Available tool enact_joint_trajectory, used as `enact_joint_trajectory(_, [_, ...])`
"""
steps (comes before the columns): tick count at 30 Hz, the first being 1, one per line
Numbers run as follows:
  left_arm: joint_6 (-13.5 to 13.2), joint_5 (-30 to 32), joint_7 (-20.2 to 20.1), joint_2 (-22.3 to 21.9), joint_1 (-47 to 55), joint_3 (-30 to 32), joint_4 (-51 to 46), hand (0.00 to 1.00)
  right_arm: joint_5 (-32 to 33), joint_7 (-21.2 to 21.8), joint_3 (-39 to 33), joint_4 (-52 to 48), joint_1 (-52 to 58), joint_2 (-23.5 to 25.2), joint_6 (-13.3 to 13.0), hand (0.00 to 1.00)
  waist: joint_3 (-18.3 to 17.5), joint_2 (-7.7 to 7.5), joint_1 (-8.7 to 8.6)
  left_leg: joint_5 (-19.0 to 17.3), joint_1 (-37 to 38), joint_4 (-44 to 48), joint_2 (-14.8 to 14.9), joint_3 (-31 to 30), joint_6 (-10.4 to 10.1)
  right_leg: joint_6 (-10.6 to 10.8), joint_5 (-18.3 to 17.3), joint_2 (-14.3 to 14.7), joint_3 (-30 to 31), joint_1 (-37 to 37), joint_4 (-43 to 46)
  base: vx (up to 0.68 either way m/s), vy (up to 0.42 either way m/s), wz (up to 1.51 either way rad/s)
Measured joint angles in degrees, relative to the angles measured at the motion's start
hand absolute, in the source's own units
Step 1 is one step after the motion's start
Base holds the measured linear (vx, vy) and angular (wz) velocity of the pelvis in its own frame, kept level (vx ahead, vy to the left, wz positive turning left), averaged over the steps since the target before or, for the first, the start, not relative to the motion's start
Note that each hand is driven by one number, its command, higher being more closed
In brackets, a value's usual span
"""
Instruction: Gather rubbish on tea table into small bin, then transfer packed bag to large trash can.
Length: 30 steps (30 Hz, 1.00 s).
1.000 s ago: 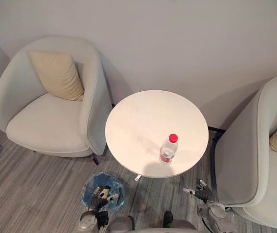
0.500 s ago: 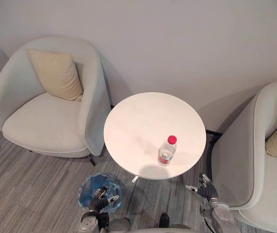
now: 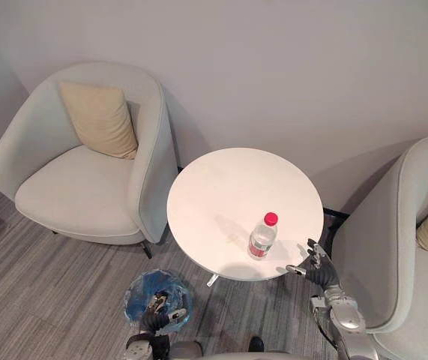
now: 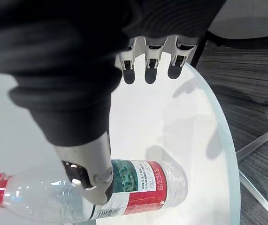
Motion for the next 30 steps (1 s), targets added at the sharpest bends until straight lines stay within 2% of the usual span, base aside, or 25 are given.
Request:
enact_joint_trajectory(9, [0.0,0.0,-0.3,-0.1,0.4,-0.4,0.1,0.0,-1.1,0.0,2.8,0.2,-3.0,-0.6,0.0,0.0,0.0,0.02,0.07,1.1,-0.3,-1.8,-0.1,-1.6,-0.1,-0.1,0.0,0.0,-1.7,0.0,-0.7,-0.02,-0.014,0.09])
enact_joint_trajectory(21, [-0.6,-0.1,-1.1,-0.1,0.3,-1.6,0.4,0.0,-0.8,-1.2,6.0,6.4,-10.5,-0.8,0.1,0.0,-0.1,0.24,0.24,2.0,-2.9,-1.7,-1.0,-4.0,0.1,0.0,0.0,-0.7,-4.2,-1.5,-0.8,-0.02,0.007,0.11])
enact_joint_trajectory(25, [-0.8,-0.2,-1.1,-0.2,-0.3,-1.9,0.4,0.0,-0.8,-1.5,7.6,7.7,-12.2,-0.6,0.2,0.0,0.3,0.74,1.78,2.2,-3.5,-1.7,-1.0,-4.4,0.1,0.0,0.0,-0.7,-4.7,-1.9,-0.6,-0.03,-0.003,0.07])
enact_joint_trajectory(29, [-0.9,-0.2,-1.1,-0.3,-0.4,-2.0,0.2,0.0,0.4,-2.6,7.6,9.8,-15.7,-0.7,0.2,0.0,0.8,1.29,1.72,2.7,-4.8,-1.7,-1.3,-5.7,0.1,0.0,0.0,-0.9,-5.9,-2.6,-0.6,-0.03,-0.001,0.17])
enact_joint_trajectory(30, [-0.9,-0.2,-1.1,-0.3,-0.4,-2.0,-0.1,0.0,0.7,-2.8,7.6,9.9,-16.6,-0.7,0.2,1.0,1.2,1.31,1.85,2.9,-5.4,-1.7,-1.3,-6.0,-0.1,0.0,0.0,-1.0,-6.1,-3.1,-0.5,-0.03,-0.006,0.11])
